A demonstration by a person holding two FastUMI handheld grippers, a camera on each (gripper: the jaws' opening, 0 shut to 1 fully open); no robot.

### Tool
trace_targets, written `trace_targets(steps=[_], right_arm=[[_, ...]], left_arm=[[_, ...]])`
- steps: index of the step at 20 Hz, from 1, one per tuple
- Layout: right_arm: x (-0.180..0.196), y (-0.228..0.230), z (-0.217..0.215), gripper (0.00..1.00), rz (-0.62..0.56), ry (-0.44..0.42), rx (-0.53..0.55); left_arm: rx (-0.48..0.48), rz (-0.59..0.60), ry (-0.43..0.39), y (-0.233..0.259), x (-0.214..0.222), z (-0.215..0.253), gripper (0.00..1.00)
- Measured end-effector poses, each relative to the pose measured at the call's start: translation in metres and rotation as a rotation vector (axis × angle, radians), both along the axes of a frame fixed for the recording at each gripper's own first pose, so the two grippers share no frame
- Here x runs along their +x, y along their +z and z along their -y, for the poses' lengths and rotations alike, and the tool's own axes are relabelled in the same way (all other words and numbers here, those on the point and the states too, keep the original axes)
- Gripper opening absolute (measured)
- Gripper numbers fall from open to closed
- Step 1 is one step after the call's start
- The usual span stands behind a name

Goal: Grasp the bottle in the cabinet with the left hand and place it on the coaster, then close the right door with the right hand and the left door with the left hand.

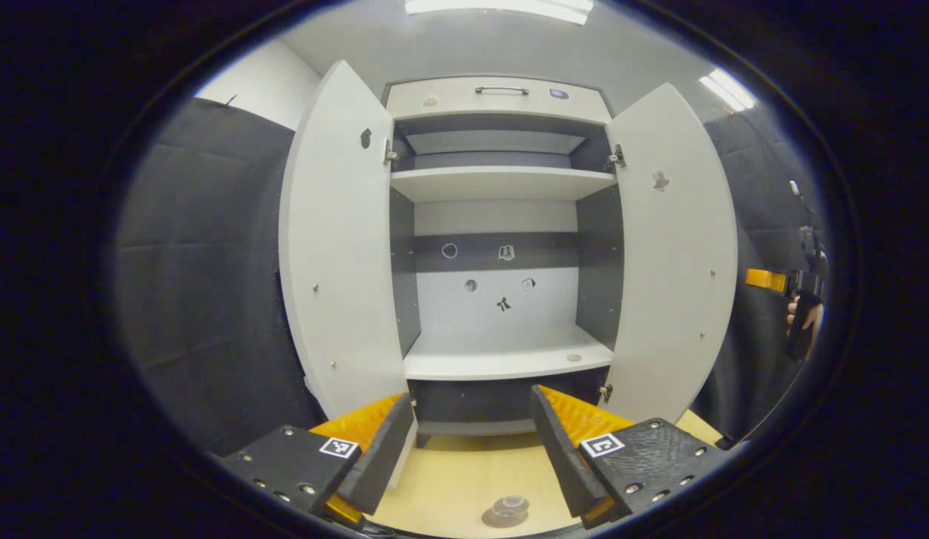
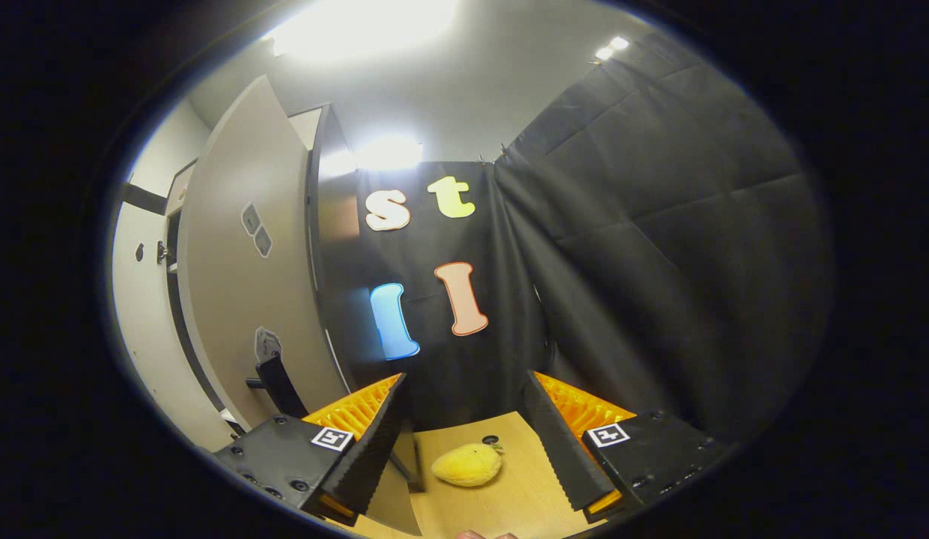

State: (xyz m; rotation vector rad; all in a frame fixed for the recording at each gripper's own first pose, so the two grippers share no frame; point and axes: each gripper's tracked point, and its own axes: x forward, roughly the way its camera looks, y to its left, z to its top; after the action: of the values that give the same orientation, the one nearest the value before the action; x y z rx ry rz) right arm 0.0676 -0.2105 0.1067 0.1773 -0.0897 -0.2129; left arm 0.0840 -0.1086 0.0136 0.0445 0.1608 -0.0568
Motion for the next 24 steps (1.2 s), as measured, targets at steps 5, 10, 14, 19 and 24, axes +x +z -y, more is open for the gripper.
trace_targets(steps=[5, 10, 14, 19, 24], right_arm=[[0.022, 0.001, -0.023, 0.98, -0.005, 0.100, 0.030], [0.036, 0.009, -0.039, 0.98, 0.000, 0.186, -0.028], [0.041, 0.007, -0.051, 0.97, -0.011, 0.235, -0.066], [0.041, -0.008, -0.067, 0.97, -0.061, 0.304, -0.121], [0.038, -0.008, -0.079, 0.96, -0.032, 0.256, -0.167]], left_arm=[[-0.001, 0.002, 0.043, 0.011, 0.003, 0.003, 0.96], [0.028, 0.026, 0.074, 0.019, -0.007, 0.011, 0.92], [0.057, 0.058, 0.111, 0.022, -0.021, 0.022, 0.96], [-0.059, 0.042, 0.132, 0.005, -0.026, 0.036, 0.97], [-0.032, -0.013, 0.196, -0.015, -0.040, 0.021, 0.96]])
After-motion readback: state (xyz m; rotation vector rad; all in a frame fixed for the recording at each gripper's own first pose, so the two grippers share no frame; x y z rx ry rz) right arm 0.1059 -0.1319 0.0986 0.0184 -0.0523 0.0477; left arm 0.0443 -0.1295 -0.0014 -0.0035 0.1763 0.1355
